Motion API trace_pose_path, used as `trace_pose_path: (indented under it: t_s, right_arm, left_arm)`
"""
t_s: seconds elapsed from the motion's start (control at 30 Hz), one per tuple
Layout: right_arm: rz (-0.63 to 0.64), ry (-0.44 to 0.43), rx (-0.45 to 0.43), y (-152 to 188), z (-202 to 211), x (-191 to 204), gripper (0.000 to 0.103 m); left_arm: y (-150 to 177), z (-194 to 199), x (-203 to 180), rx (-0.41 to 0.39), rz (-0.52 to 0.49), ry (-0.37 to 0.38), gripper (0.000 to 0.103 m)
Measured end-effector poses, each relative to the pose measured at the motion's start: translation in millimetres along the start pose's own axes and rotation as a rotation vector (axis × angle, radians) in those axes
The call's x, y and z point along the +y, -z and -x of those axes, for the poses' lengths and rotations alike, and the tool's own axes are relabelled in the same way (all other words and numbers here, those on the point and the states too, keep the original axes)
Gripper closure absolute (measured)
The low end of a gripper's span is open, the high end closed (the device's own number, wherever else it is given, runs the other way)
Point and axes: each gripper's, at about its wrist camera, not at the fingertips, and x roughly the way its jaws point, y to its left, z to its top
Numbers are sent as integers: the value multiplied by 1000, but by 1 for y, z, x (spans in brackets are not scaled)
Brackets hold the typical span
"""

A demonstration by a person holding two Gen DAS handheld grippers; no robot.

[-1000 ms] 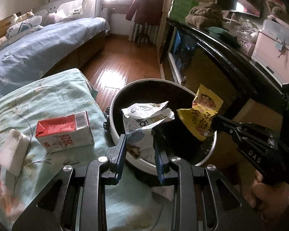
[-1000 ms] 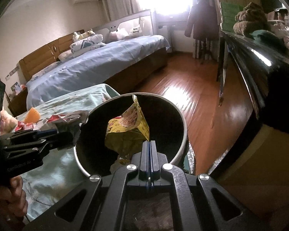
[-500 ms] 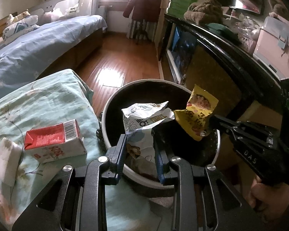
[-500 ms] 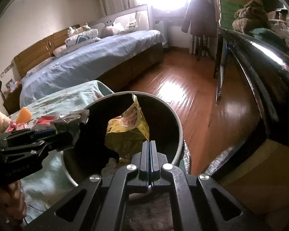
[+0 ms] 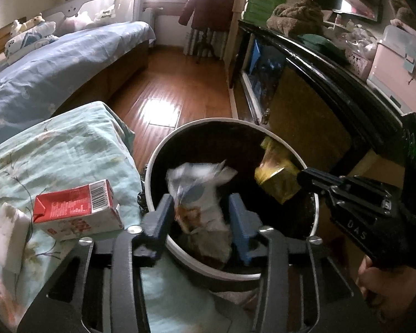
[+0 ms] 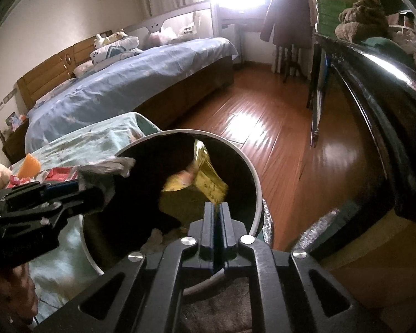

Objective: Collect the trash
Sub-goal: 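Open both grippers to drop the chip bag and wrapper into the bin, then move both open grippers back toward the wrappers on the sheet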

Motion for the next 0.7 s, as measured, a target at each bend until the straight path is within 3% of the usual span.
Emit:
trace_pose_path:
  t_s: [0.03, 0.1, 0.23, 0.47, 0.7]
  right_arm:
    - [-4, -8, -4, 0, 1, 0, 88]
    - [-8, -9, -15, 0, 3, 2, 58]
    - [-13, -31, -31, 1, 9, 5, 54]
    - [-25, -99, -61, 7, 23, 17, 23]
    - [-37, -179, -66, 15, 33, 40, 18]
  left_arm:
    - [1, 2, 1, -6, 2, -1, 49]
    - [4, 6, 2, -13, 7, -6, 46]
    - [14, 17, 8, -27, 25, -13, 44]
    - [45, 44, 34, -56, 110, -55, 32]
    - [77, 70, 71, -75, 211, -114, 31]
